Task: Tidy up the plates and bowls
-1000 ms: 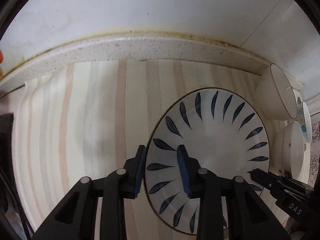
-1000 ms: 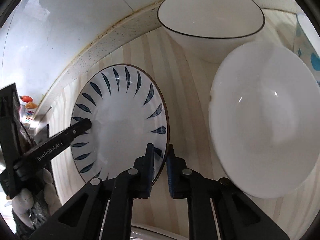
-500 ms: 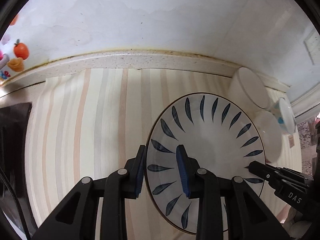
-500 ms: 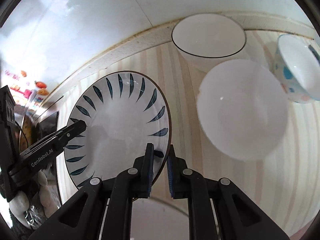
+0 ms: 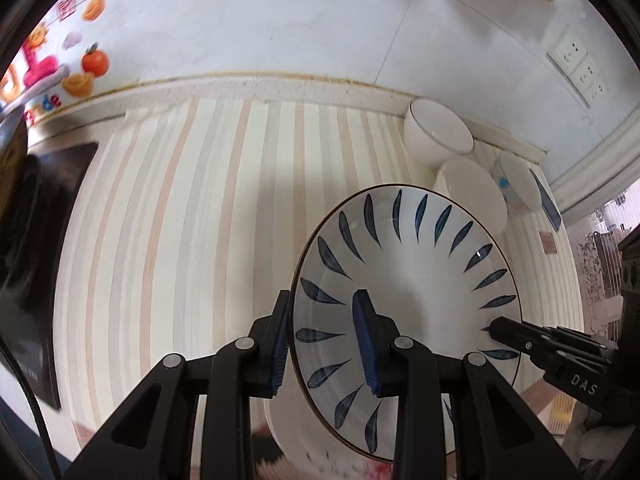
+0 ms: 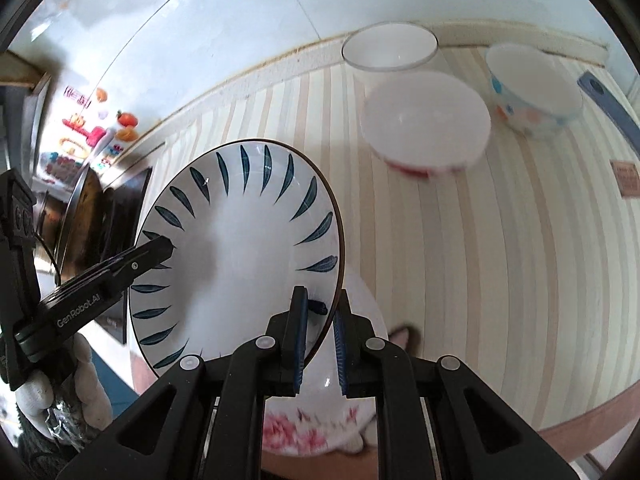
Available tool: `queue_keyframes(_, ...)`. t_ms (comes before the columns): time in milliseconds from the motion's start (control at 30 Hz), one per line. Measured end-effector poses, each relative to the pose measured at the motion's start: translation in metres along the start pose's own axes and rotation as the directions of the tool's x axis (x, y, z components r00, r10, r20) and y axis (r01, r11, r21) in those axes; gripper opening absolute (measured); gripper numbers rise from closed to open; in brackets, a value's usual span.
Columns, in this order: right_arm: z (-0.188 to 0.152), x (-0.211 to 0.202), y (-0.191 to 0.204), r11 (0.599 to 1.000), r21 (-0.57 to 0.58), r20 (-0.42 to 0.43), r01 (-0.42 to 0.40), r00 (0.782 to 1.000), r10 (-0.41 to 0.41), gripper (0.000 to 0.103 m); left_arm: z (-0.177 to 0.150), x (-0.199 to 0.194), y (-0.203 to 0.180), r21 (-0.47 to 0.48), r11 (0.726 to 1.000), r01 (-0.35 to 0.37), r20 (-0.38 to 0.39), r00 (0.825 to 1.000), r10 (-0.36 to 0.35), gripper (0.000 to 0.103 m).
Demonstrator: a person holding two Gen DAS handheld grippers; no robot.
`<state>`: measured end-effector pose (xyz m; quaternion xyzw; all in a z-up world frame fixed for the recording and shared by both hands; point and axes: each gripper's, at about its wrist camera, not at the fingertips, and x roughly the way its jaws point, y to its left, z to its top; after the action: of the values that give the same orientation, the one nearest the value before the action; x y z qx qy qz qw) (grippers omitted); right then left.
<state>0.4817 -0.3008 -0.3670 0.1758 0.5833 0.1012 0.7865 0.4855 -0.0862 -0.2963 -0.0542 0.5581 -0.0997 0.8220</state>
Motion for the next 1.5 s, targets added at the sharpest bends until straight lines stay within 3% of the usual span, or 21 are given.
queue_keyframes(233, -0.042, 0.015, -0.004, 1.0, -0.025, -0.055, -0.012, 0.998, 0.01, 0.014, -0.041, 0.011, 0.006, -0.034, 0.999, -0.038, -0.047, 0.998, 0.036, 0.027)
queue_keyframes(500, -0.057, 0.03, -0.007, 0.997, -0.076, -0.056, 0.005, 0.998, -0.009, 0.014, -0.061, 0.03, 0.002, -0.043, 0.994, -0.096, -0.07, 0.993, 0.093, 0.027)
queue_keyframes(1500, -0.055, 0.048, -0.022, 1.0, 0.005, -0.101, -0.01, 0.995, 0.011, 0.014, -0.06, 0.047, 0.002, -0.03, 0.991, -0.128, -0.153, 0.981, 0.122, 0.027)
